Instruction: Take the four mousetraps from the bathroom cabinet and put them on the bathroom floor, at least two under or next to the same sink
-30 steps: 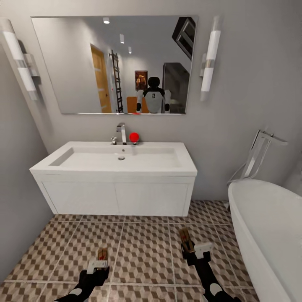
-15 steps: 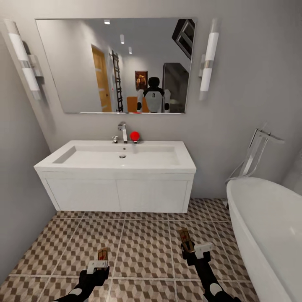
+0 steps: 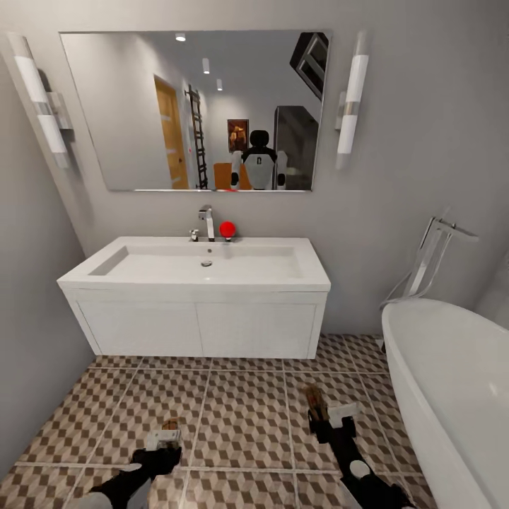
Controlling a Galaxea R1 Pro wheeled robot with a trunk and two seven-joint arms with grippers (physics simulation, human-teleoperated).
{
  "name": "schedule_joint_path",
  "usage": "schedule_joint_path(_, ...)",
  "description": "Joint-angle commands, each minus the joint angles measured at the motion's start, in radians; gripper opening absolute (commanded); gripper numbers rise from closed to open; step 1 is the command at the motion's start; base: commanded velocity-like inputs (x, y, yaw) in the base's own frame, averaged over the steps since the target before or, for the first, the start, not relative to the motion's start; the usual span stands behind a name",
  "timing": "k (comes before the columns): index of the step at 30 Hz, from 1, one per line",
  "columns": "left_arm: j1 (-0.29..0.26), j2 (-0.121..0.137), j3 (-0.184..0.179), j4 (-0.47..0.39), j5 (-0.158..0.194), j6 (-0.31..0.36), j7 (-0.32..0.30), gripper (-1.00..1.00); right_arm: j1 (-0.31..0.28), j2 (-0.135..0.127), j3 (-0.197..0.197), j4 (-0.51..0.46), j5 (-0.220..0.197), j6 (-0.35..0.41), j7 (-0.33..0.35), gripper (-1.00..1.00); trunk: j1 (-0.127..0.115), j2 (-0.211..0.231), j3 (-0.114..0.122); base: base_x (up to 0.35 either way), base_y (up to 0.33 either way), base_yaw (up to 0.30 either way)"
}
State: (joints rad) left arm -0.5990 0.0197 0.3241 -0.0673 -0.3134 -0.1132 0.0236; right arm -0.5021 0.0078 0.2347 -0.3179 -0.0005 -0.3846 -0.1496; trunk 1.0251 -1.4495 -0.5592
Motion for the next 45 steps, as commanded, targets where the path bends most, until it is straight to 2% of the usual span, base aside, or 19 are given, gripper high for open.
schedule_joint_path(1,-0.005,-0.008,0.007,-0.072,-0.012,0.097,0.002,-1.00,-0.019,0.000,0.007,0.001,-0.003,0.040,-0.008,-1.00,0.000,0.000,-0.001,0.000,0.000,0.000)
schedule_joint_path(2,-0.006,-0.013,0.007,-0.110,-0.012,0.147,0.001,-1.00,-0.028,0.000,0.006,0.001,-0.003,0.057,-0.008,-1.00,0.000,0.000,-0.001,0.000,0.000,0.000)
schedule_joint_path(4,-0.024,-0.027,0.007,-0.256,-0.012,0.329,0.000,-1.00,-0.065,0.001,0.001,-0.002,-0.005,0.099,-0.008,-1.00,0.000,0.000,-0.001,0.000,0.000,0.000)
schedule_joint_path(5,-0.034,-0.031,0.007,-0.286,-0.012,0.369,0.000,-1.00,-0.073,0.001,-0.003,-0.003,-0.007,0.105,-0.009,-1.00,0.000,0.000,-0.001,0.000,0.000,0.000)
schedule_joint_path(7,-0.105,-0.043,0.007,-0.361,-0.013,0.501,0.000,-1.00,-0.102,0.001,-0.026,-0.007,-0.023,0.119,-0.026,-1.00,0.000,0.000,-0.001,0.000,0.000,0.000)
schedule_joint_path(9,-0.188,-0.048,0.007,-0.384,-0.015,0.581,0.000,-1.00,-0.123,0.001,-0.050,-0.019,-0.038,0.125,-0.090,-1.00,0.000,0.000,-0.001,0.000,0.000,0.000)
schedule_joint_path(10,-0.241,-0.050,0.007,-0.375,-0.017,0.609,0.001,-1.00,-0.131,0.002,-0.058,-0.030,-0.044,0.127,-0.158,-1.00,0.000,0.000,-0.001,0.000,0.000,0.000)
schedule_joint_path(12,-0.289,-0.050,0.007,-0.340,-0.020,0.625,0.001,-1.00,-0.136,0.002,-0.063,-0.038,-0.047,0.126,-0.230,-1.00,0.000,0.000,-0.001,0.000,0.000,0.000)
schedule_joint_path(15,-0.310,-0.049,0.004,-0.301,-0.020,0.616,0.001,-1.00,-0.138,0.003,-0.065,-0.042,-0.049,0.127,-0.262,-1.00,0.000,0.000,-0.001,0.000,0.000,0.000)
schedule_joint_path(17,-0.317,-0.048,0.001,-0.262,-0.020,0.580,0.000,-1.00,-0.138,0.003,-0.066,-0.043,-0.050,0.128,-0.273,-1.00,0.000,0.000,-0.001,0.000,0.000,0.000)
schedule_joint_path(20,-0.322,-0.048,0.000,-0.138,-0.018,0.487,0.000,-1.00,-0.138,0.003,-0.067,-0.044,-0.051,0.130,-0.281,-1.00,0.000,0.000,-0.001,0.000,0.000,0.000)
schedule_joint_path(23,-0.324,-0.046,0.001,-0.020,-0.018,0.422,0.000,-1.00,-0.139,0.003,-0.067,-0.044,-0.052,0.130,-0.284,-1.00,0.000,0.000,-0.001,0.000,0.000,0.000)
schedule_joint_path(26,-0.324,-0.043,0.001,0.030,-0.018,0.398,-0.001,-1.00,-0.139,0.006,-0.066,-0.044,-0.052,0.130,-0.284,-1.00,0.000,0.000,-0.001,0.000,0.000,0.000)
schedule_joint_path(35,-0.324,-0.034,0.003,0.056,-0.016,0.385,0.000,-1.00,-0.139,0.016,-0.066,-0.044,-0.050,0.147,-0.281,-1.00,0.000,0.000,-0.001,0.000,0.000,0.000)
schedule_joint_path(38,-0.322,-0.034,0.003,0.057,-0.014,0.379,-0.001,-1.00,-0.139,0.030,-0.066,-0.042,-0.049,0.201,-0.263,-1.00,0.000,0.000,-0.001,0.000,0.000,0.000)
schedule_joint_path(39,-0.321,-0.035,0.003,0.058,-0.014,0.364,-0.001,-1.00,-0.139,0.035,-0.066,-0.042,-0.049,0.227,-0.247,-1.00,0.000,0.000,-0.001,0.000,0.000,0.000)
schedule_joint_path(40,-0.318,-0.035,0.003,0.061,-0.014,0.321,0.000,-1.00,-0.139,0.038,-0.066,-0.041,-0.049,0.258,-0.214,-1.00,0.000,0.000,-0.001,0.000,0.000,0.000)
schedule_joint_path(42,-0.316,-0.034,0.003,0.078,-0.015,0.267,0.001,-1.00,-0.139,0.040,-0.067,-0.041,-0.049,0.280,-0.155,-1.00,0.000,0.000,-0.001,0.000,0.000,0.000)
schedule_joint_path(45,-0.314,-0.034,0.004,0.094,-0.015,0.238,0.001,-1.00,-0.138,0.041,-0.066,-0.040,-0.049,0.289,-0.097,-1.00,0.000,0.000,-0.001,0.000,0.000,0.000)
